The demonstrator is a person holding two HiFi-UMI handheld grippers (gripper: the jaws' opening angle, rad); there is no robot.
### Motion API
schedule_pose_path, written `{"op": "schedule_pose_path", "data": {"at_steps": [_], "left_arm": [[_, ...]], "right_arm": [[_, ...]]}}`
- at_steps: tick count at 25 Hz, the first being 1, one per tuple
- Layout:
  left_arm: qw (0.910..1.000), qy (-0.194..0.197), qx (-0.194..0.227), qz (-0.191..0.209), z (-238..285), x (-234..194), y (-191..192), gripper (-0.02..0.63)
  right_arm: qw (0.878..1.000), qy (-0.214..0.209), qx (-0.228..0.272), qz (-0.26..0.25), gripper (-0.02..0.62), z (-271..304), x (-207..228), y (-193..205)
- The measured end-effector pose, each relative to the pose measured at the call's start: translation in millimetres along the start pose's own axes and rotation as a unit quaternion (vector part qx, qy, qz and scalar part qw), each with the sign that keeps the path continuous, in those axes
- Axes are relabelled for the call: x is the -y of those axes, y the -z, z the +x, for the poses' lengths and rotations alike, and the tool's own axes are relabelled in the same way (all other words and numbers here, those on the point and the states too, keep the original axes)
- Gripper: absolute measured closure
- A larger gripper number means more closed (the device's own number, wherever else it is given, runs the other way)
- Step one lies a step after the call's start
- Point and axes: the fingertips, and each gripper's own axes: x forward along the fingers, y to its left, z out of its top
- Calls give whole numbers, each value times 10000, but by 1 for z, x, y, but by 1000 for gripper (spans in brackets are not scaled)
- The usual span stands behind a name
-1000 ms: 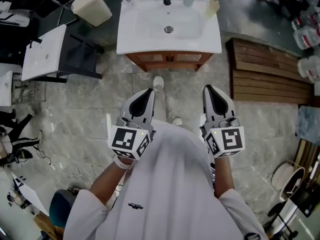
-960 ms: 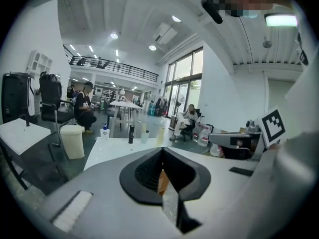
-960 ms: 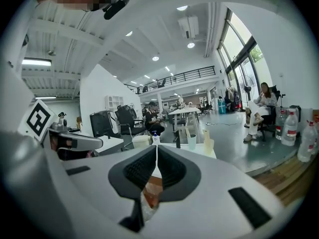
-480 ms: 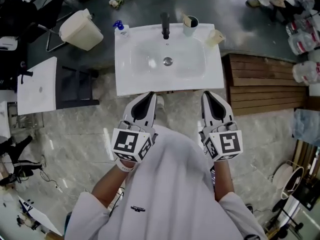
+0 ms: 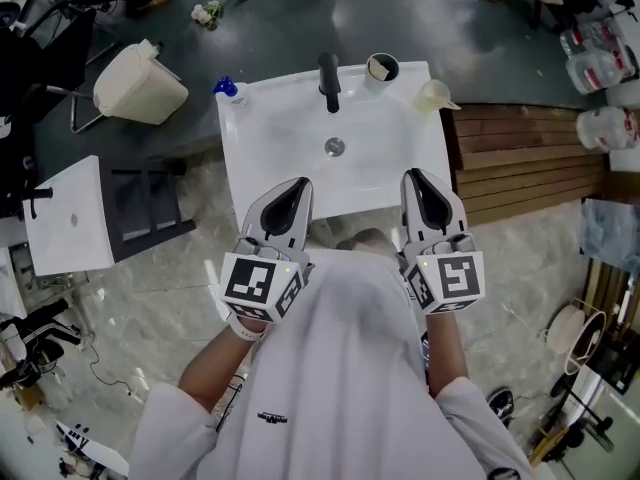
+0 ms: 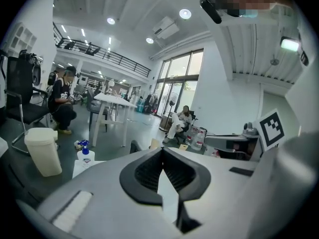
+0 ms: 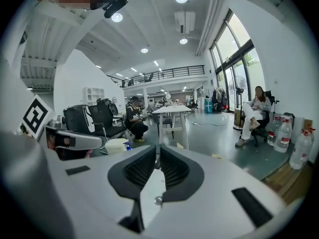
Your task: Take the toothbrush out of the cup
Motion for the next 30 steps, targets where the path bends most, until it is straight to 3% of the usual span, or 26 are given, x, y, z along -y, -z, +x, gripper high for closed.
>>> {"op": "schedule_pose_path", "data": {"at_steps": [18,25,30], "left_arm": [[9994,-258,-194,-132,56,3,-17,600],[9985,-344,-369,-230,88,-6,-13,600],[9977,-291,-533,-291,109,-11,-8,600]], "right_arm": [[9993,-318,-142,-93,584,51,47,-10],[9989,-403,-249,-26,583,97,62,-6],[9981,-452,-416,23,537,122,71,3]]}}
